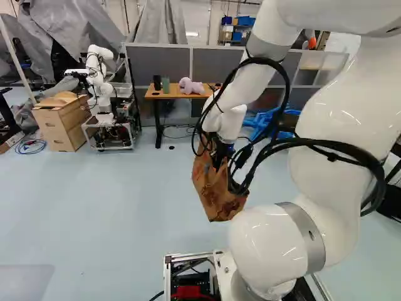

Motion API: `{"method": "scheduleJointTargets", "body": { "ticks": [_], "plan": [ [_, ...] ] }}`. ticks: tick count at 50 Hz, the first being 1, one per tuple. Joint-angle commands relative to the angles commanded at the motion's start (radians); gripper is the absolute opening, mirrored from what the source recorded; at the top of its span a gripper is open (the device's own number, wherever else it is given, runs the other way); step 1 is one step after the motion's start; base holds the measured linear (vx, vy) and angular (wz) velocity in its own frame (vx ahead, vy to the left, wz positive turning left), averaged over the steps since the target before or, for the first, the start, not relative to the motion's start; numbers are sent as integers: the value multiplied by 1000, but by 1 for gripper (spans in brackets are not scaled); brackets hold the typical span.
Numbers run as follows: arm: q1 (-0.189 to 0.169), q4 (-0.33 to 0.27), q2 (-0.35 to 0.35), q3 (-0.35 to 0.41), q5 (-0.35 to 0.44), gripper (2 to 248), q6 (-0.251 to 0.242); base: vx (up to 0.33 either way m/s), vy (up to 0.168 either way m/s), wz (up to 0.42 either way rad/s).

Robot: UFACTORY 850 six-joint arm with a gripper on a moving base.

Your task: Pick up the bag on the ground and place it on the table

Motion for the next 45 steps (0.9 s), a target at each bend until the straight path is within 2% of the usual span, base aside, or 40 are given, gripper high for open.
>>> {"method": "scheduleJointTargets", "body": {
  "ticks": [45],
  "plan": [
    [-37,0,115,-55,-151,21,0,0,0,0]
  ]
}}
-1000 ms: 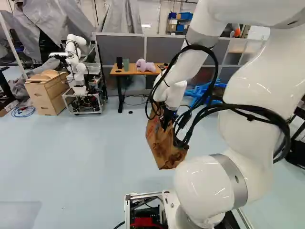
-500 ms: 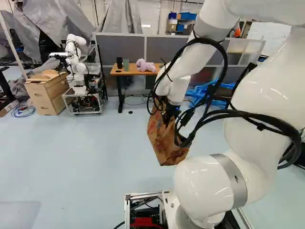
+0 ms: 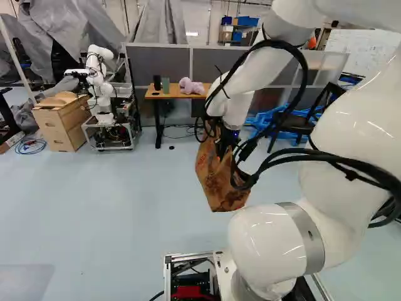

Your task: Pick up the bag on the ground and place it on the table

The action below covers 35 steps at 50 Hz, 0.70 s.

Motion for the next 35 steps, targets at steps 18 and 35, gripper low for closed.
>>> {"method": "scheduleJointTargets", "body": {
  "ticks": [18,35],
  "plan": [
    [-2,0,48,-18,-65,21,0,0,0,0],
    [-1,0,30,-73,-140,21,0,0,0,0]
  ]
}}
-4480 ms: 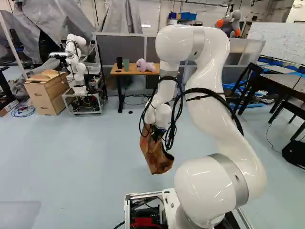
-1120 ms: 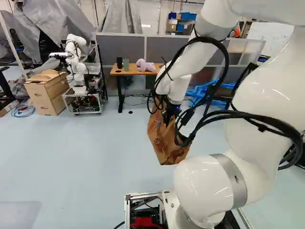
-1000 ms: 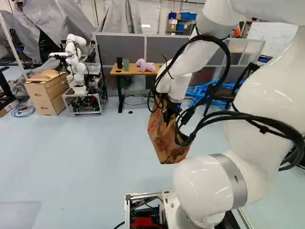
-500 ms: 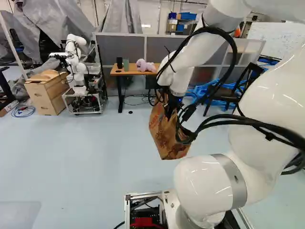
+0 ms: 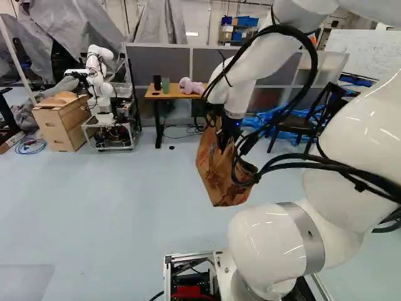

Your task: Pick up the bag on the ground and place it on the table

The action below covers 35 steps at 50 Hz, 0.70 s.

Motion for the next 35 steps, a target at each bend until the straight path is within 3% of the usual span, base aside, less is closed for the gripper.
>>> {"method": "scheduleJointTargets", "body": {
  "ticks": [35],
  "plan": [
    [2,0,-144,-156,-167,21,0,0,0,0]
  ]
}}
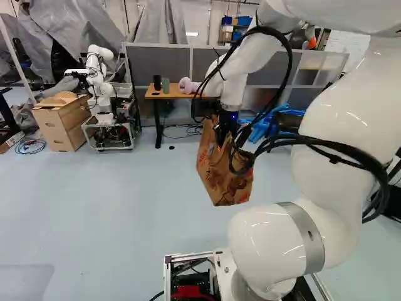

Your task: Pick up the bag on the ground and place it on the table

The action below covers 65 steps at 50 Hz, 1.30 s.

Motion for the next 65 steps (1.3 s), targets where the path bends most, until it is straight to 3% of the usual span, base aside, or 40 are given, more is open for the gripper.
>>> {"method": "scheduleJointTargets", "body": {
  "ticks": [26,65],
  "plan": [
    [0,0,69,-21,-109,21,0,0,0,0],
    [0,0,105,-134,-272,21,0,0,0,0]
  ]
}}
